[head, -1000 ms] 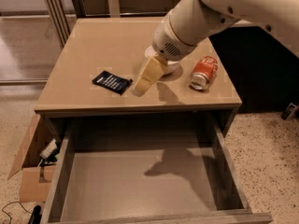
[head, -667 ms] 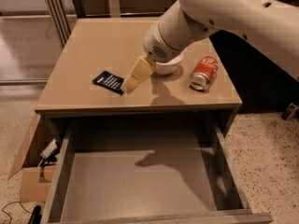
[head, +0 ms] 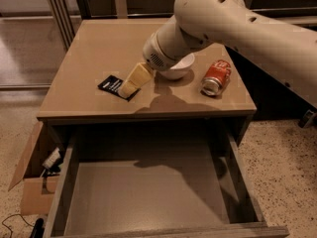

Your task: Place rxbar blueberry into top drawer

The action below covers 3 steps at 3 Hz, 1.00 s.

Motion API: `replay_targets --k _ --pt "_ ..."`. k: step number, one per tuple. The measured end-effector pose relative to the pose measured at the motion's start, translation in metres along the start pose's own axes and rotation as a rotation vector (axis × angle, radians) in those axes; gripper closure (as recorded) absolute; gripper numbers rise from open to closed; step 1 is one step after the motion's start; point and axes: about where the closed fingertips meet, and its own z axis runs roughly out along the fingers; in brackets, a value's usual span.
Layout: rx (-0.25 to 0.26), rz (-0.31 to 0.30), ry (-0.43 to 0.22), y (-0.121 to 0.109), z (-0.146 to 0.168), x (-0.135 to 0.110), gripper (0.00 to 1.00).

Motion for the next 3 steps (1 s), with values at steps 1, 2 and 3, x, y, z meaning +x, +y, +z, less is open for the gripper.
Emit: replay_targets --k 1,2,3 --pt "-0.024 0.007 0.001 0.005 0.023 -0.008 0.0" --pt "-0.039 0.016 0.014 0.013 0.042 -0.012 0.0" --pt "-0.039 0.02 0.017 0.014 0.043 -0.012 0.0"
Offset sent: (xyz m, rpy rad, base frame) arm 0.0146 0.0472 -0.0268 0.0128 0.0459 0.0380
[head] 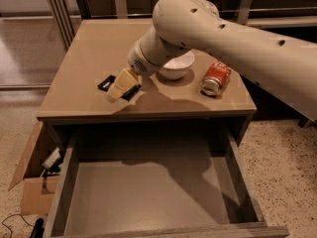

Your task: Place rxbar blueberry into top drawer

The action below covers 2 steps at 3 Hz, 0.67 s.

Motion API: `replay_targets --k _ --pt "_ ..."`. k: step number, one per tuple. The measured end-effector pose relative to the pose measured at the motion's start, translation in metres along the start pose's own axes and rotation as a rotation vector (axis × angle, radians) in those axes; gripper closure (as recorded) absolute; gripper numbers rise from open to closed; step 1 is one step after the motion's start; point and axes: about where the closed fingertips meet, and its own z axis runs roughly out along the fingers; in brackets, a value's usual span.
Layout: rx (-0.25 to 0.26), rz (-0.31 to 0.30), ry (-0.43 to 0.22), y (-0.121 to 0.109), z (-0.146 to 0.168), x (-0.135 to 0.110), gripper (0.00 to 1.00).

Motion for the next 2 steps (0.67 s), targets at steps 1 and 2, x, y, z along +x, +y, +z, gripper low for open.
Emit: replay_targets --k 1,2 --pt "-0.016 -0.011 -0.005 0.002 0.009 -0.003 0.0" --pt "-0.05 0.002 0.002 0.007 0.03 0.0 0.0"
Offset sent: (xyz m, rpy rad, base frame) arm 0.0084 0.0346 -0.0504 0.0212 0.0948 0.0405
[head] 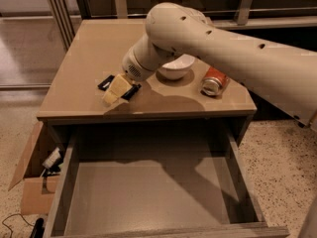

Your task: Place rxbar blueberry into top drawer

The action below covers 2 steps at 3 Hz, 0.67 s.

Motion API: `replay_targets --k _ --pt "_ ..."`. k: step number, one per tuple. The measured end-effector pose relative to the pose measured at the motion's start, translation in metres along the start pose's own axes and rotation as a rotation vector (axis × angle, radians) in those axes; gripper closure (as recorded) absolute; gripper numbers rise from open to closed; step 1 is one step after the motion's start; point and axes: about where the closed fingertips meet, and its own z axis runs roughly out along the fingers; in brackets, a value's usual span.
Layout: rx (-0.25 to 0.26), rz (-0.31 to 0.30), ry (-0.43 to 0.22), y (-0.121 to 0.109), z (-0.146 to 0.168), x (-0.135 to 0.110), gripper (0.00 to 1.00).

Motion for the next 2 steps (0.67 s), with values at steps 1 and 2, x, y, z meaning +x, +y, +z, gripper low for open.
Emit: replay_targets --k 1,2 --pt "-0.024 0.023 0.013 0.004 0.017 0.008 0.0" --pt "-0.04 0.044 0.024 0.008 0.027 0.016 0.0"
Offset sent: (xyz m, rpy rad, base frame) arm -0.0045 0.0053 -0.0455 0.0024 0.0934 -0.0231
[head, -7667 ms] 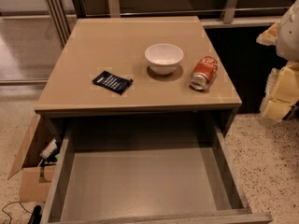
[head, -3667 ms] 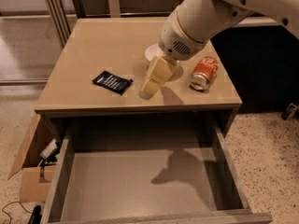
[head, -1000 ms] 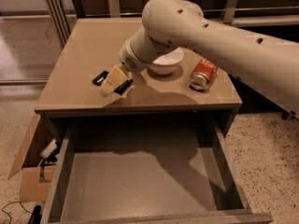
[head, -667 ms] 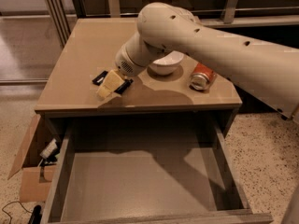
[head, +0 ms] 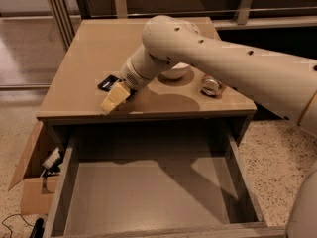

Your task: Place rxbar blueberry into top drawer

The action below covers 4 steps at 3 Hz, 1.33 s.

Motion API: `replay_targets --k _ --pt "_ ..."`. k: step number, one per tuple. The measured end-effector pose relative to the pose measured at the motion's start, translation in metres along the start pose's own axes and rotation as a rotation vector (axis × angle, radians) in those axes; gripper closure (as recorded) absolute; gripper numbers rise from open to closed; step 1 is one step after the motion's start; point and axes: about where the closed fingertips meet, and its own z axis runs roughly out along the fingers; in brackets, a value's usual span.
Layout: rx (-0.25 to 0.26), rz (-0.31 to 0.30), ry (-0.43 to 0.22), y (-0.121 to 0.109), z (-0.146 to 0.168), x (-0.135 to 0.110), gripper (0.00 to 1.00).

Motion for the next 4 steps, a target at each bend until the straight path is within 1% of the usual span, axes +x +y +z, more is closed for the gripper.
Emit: replay_targets --k 1,2,3,4 --pt "-0.001 0.002 0.001 0.0003 0.0009 0.0007 0.17" --pt "-0.001 0.002 0.001 0.0003 0.0009 0.0007 0.39" --pt "-0.001 0.002 0.001 0.0004 0.001 0.0007 0.7" --pt "-0.001 0.002 0.001 0.0004 0.001 0.0007 0.93"
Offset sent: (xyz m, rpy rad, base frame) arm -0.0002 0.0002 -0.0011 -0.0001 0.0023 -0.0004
